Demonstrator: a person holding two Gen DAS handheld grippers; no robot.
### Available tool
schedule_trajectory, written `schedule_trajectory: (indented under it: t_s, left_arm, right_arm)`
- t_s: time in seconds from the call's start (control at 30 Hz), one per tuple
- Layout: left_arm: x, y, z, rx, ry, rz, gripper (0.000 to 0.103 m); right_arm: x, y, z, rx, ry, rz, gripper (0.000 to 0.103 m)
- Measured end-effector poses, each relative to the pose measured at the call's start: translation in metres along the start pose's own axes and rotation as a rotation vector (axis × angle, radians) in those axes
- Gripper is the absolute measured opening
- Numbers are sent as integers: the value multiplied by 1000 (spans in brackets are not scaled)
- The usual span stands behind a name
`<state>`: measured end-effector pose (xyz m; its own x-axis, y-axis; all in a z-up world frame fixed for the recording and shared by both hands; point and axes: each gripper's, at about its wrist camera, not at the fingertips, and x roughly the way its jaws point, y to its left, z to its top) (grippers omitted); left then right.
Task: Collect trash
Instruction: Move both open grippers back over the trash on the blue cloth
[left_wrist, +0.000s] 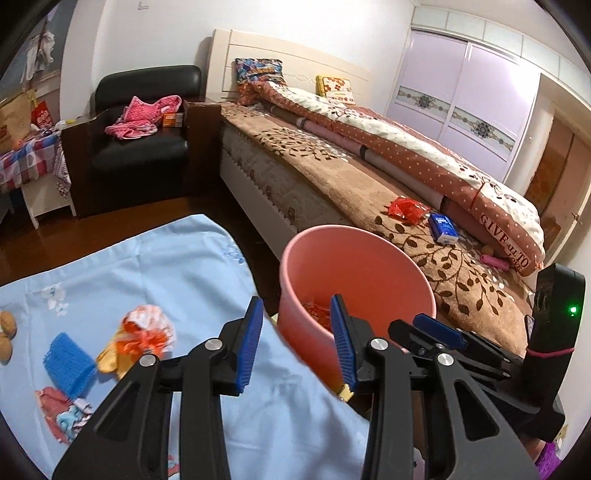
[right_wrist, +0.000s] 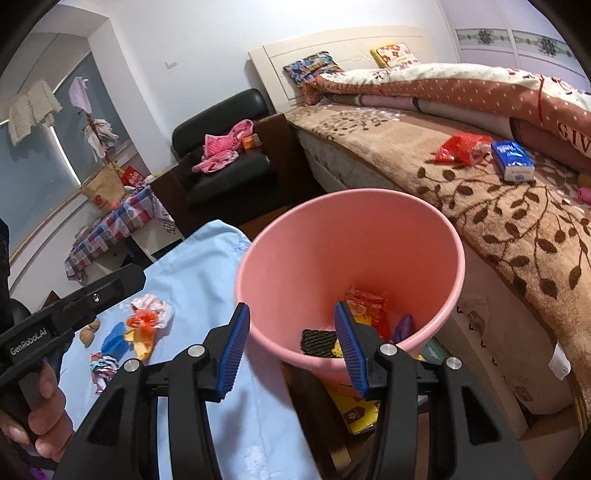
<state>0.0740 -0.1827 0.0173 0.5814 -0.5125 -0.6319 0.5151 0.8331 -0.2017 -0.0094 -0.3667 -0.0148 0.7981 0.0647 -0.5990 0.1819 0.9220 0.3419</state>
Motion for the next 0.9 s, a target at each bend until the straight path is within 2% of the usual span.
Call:
schedule_trajectory:
  t_s: [0.33, 0.63, 0.9]
  left_arm:
    - [-44, 39, -21, -53, -35, 70, 38]
    - [-82, 77, -41, -72, -67, 145, 38]
    - [-113, 125, -65, -110, -65, 257, 38]
  right_arm:
    - [-23, 30, -12, -52, -63, 76, 47]
    - [-19, 66, -33, -123, -7, 133, 47]
    - [-5, 103, -63, -233, 83, 187, 47]
